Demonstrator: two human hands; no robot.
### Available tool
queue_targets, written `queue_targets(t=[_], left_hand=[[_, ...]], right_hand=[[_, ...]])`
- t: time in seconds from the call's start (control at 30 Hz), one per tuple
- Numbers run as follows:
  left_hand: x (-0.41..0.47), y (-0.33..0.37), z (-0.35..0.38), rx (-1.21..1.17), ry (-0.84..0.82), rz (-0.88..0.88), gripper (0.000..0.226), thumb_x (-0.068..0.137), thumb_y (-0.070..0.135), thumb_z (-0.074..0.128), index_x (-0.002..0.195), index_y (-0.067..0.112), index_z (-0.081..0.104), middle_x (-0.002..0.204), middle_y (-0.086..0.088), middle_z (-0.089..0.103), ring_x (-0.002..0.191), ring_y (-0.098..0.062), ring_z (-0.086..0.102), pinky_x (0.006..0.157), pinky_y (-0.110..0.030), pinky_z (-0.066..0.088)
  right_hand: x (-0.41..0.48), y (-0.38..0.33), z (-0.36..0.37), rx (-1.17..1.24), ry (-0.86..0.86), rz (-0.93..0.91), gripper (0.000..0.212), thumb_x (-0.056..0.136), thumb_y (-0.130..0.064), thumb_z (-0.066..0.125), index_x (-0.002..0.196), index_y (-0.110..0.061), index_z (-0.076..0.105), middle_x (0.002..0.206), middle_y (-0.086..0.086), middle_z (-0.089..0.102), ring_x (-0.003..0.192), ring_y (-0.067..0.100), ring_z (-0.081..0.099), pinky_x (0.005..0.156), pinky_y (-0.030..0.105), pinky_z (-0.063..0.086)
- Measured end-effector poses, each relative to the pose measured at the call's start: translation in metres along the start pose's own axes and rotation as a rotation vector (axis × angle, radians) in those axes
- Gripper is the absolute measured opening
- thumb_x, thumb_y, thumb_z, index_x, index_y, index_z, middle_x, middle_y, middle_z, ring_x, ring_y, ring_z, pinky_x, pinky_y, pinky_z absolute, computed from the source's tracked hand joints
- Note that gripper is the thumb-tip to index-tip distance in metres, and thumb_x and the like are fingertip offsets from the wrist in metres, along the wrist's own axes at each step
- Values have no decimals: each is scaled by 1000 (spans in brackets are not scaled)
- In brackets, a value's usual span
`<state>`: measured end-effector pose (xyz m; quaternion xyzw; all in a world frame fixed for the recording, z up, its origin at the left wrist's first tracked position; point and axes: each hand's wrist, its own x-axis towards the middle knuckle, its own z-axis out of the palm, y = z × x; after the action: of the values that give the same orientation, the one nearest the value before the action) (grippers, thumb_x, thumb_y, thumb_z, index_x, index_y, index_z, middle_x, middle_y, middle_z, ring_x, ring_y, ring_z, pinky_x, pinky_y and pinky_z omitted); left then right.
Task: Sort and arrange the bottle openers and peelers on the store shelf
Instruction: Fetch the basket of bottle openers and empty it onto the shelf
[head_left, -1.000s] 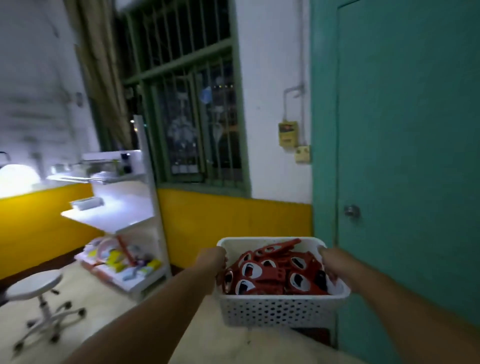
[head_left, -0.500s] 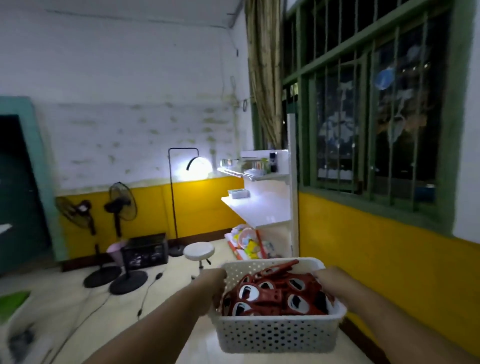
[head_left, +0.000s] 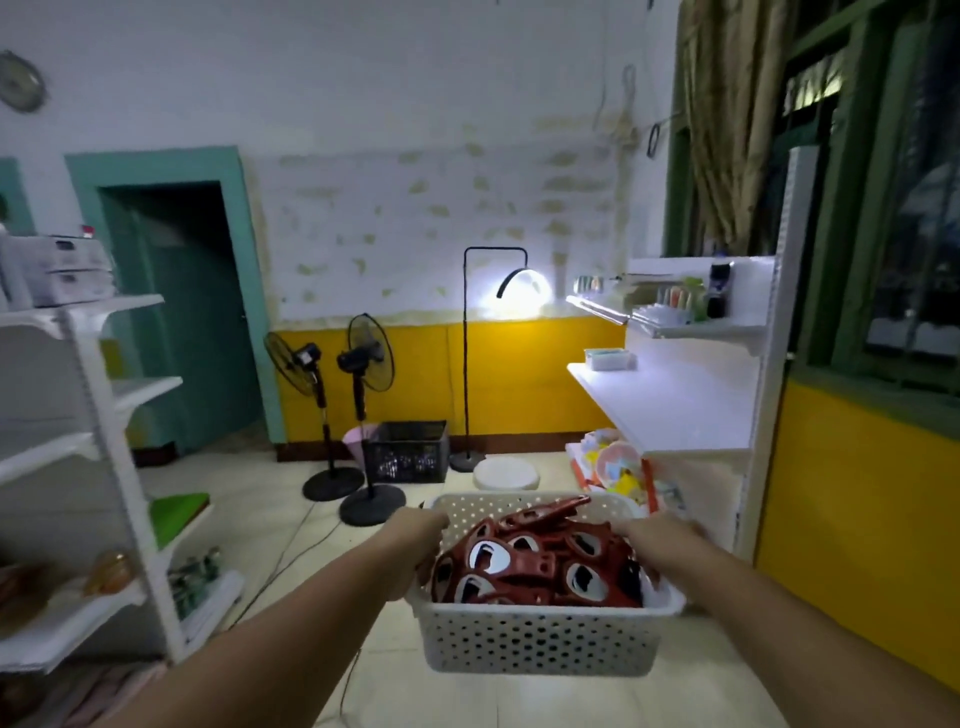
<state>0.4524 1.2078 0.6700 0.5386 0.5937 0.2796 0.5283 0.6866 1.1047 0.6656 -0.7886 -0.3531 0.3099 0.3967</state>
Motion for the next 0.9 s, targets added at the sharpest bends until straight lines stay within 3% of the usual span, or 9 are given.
queue_targets(t=[0.1,0.17,0.27,0.37,0.47,0.6,0.7,0.9], left_hand=[[64,20,7,7,-72,-21,22,94,18,47,84,3,59,70,-8,60,58,-16,54,53,-23,43],[102,36,14,-9,-114,-10,27,93,18,47,70,8,55,55,-3,53,46,-13,46,45,-20,35],[156,59,33,-28,-127,31,32,93,18,49,62,10,53,43,2,51,39,-11,45,41,-19,33],[208,75,52,-22,-150,13,28,93,17,50,66,8,55,49,-1,54,44,-13,47,42,-20,35],[276,92,70,-14,-141,-18,25,92,16,49,70,7,56,56,-6,54,48,-17,47,47,-21,36],[367,118,90,72,-88,-18,21,88,17,52,72,5,58,59,-8,55,50,-19,50,50,-23,39],[430,147,100,111,-70,-7,22,85,18,55,88,-2,64,77,-16,68,70,-29,65,68,-33,51],[553,198,99,107,-21,17,24,84,16,54,94,-3,65,86,-21,71,81,-33,70,82,-45,56]], right_hand=[[57,-20,5,15,13,23,25,86,-27,61,94,-4,65,99,21,69,89,32,67,83,38,55],[96,-31,4,-8,-1,31,23,89,-28,58,89,-6,64,96,18,69,78,23,62,71,28,48],[153,-42,2,-56,9,19,21,91,-26,54,87,-7,63,84,15,67,67,20,57,61,27,44],[203,-48,0,-41,53,39,21,87,-25,59,84,-6,64,86,15,69,78,25,63,70,33,49],[267,-56,2,-10,28,24,21,89,-22,58,74,-9,58,69,9,58,62,19,51,56,27,37],[368,-67,11,41,19,37,26,88,-23,60,67,-8,54,59,11,53,53,19,46,54,27,32],[447,-83,18,65,-45,55,31,87,-20,60,61,-10,48,48,5,43,42,15,39,49,25,30],[580,-143,38,88,-67,8,34,89,-18,56,58,-12,44,49,3,39,44,13,36,41,20,28]])
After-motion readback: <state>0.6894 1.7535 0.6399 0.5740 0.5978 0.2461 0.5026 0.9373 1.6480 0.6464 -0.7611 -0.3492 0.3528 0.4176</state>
